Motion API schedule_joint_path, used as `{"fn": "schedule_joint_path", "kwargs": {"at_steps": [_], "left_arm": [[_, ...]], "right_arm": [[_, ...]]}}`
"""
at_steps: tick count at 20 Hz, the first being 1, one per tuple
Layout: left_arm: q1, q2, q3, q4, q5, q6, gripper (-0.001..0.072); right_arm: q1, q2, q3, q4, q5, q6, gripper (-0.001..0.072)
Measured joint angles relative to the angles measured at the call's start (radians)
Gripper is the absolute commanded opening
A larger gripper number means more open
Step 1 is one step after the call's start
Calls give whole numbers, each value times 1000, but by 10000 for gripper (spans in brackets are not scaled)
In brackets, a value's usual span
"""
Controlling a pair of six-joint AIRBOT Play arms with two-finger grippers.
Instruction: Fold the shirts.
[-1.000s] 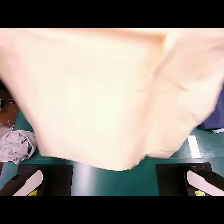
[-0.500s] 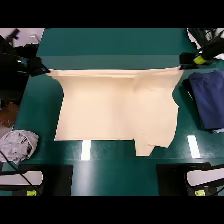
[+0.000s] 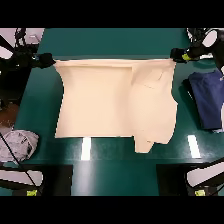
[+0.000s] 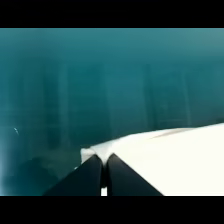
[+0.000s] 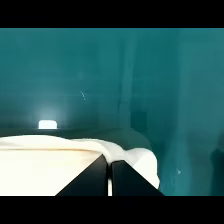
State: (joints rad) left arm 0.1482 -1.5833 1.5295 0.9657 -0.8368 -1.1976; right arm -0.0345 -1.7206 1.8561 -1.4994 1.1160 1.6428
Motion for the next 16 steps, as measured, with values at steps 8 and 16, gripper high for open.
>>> {"fn": "schedule_joint_path", "kwargs": {"at_steps": [8, 16], "left_arm": [[-2, -21, -33, 173, -222, 38, 25], [-2, -28, -148, 203, -264, 45, 26]], "right_arm": [[10, 21, -134, -70, 201, -54, 16], [49, 125, -435, -73, 110, -26, 197]]}}
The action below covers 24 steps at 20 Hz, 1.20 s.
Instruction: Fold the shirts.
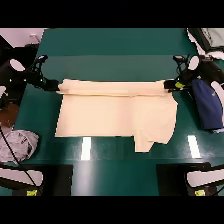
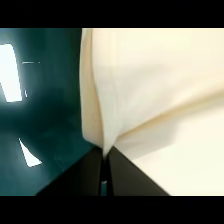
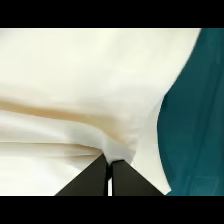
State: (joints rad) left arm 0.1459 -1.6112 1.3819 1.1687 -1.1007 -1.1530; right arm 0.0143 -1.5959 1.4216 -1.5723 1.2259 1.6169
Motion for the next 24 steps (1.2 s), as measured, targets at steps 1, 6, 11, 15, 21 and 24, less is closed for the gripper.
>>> {"fn": "schedule_joint_path", "kwargs": {"at_steps": [1, 6, 11, 15, 21, 24], "left_arm": [[0, 0, -4, -2, -8, 0, 27], [1, -1, -12, -15, -80, -1, 517], [1, 6, -14, -1, -192, -44, 527], [45, 96, -66, 35, -272, -71, 528], [213, 350, -421, 16, -266, -92, 526], [248, 409, -578, 3, -253, -107, 527]], "right_arm": [[1, 11, -22, 1, -3, 2, 348], [-2, 78, -68, 7, -7, 8, 355], [-24, 186, -77, 19, 45, 0, 355], [-74, 253, -79, 152, 134, -66, 354], [-88, 296, -79, 309, 198, -136, 342], [-60, 300, -79, 332, 190, -156, 342]]}}
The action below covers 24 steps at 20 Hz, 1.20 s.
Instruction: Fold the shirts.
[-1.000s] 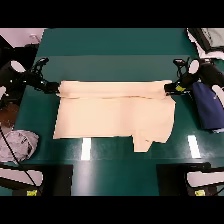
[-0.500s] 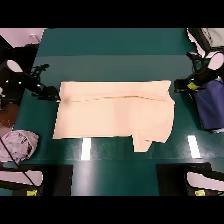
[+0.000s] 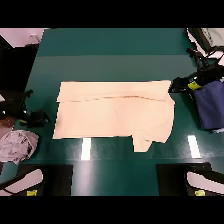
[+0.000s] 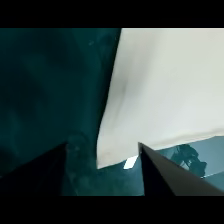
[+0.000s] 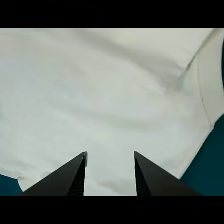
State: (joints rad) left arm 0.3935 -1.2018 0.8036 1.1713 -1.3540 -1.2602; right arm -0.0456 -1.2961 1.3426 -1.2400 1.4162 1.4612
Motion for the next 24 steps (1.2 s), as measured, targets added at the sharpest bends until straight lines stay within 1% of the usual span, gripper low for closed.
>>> {"fn": "schedule_joint_path", "kwargs": {"at_steps": [6, 7, 8, 9, 11, 12, 13, 15, 17, 20, 24], "left_arm": [[18, 31, -157, -44, 33, -18, 527], [18, 33, -171, -57, 35, -18, 508], [19, 36, -183, -72, 42, -15, 377], [19, 35, -193, -80, 53, -10, 291], [19, 34, -204, -92, 66, -1, 284], [19, 35, -208, -100, 70, 2, 93], [18, 34, -212, -101, 83, 5, 25], [18, 34, -215, -108, 93, 16, 24], [17, 34, -212, -124, 100, 26, 23], [-16, 35, -180, -134, 100, 33, 24], [-128, 35, -113, -136, 97, 36, 25]], "right_arm": [[19, 2, 0, 13, -10, -18, 342], [19, 2, 0, 14, -7, -19, 342], [18, 2, 0, 14, -6, -21, 342], [18, 2, 0, 14, -3, -21, 342], [17, 2, 0, 16, 5, -22, 342], [16, 2, 0, 16, 14, -23, 342], [16, 3, -2, 16, 23, -23, 342], [14, 15, -26, 14, 41, -24, 342], [5, 48, -97, 12, 40, -24, 342], [-35, 134, -275, 10, 27, -15, 342], [-111, 281, -549, 13, 27, 11, 342]]}}
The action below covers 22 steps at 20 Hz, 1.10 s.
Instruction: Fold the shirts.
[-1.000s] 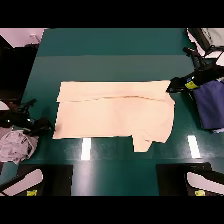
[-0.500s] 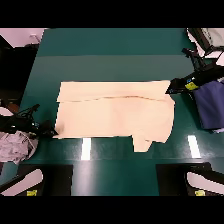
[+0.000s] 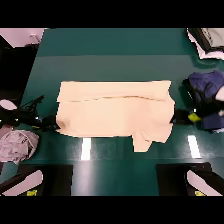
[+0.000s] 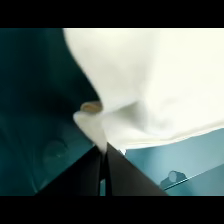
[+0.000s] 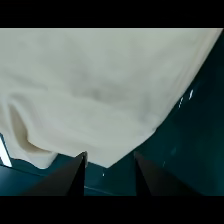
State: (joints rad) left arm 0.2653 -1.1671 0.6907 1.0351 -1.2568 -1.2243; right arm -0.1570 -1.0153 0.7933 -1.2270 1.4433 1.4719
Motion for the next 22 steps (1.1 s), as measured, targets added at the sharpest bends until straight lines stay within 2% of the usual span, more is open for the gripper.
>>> {"fn": "schedule_joint_path", "kwargs": {"at_steps": [5, 10, 11, 12, 14, 15, 17, 22], "left_arm": [[-102, 0, 34, 0, 21, 1, 25], [-129, 0, 40, 0, 11, 1, 25], [-130, 0, 41, 0, 5, 1, 25], [-132, 0, 42, 0, 3, 1, 25], [-134, 0, 42, 0, -5, 1, 25], [-134, 0, 42, 0, -8, 1, 25], [-134, 0, 42, 0, -11, 1, 25], [-134, 0, 52, 8, -29, 1, 24]], "right_arm": [[-61, 135, -237, 10, -31, 33, 342], [-91, 122, -327, 92, -142, 42, 337], [-93, 104, -329, 108, -168, 40, 302], [-95, 87, -326, 121, -186, 39, 298], [-96, 54, -309, 135, -216, 32, 144], [-97, 40, -299, 139, -226, 27, 144], [-98, 17, -285, 145, -240, 16, 20], [-98, 16, -269, 137, -225, -23, 18]]}}
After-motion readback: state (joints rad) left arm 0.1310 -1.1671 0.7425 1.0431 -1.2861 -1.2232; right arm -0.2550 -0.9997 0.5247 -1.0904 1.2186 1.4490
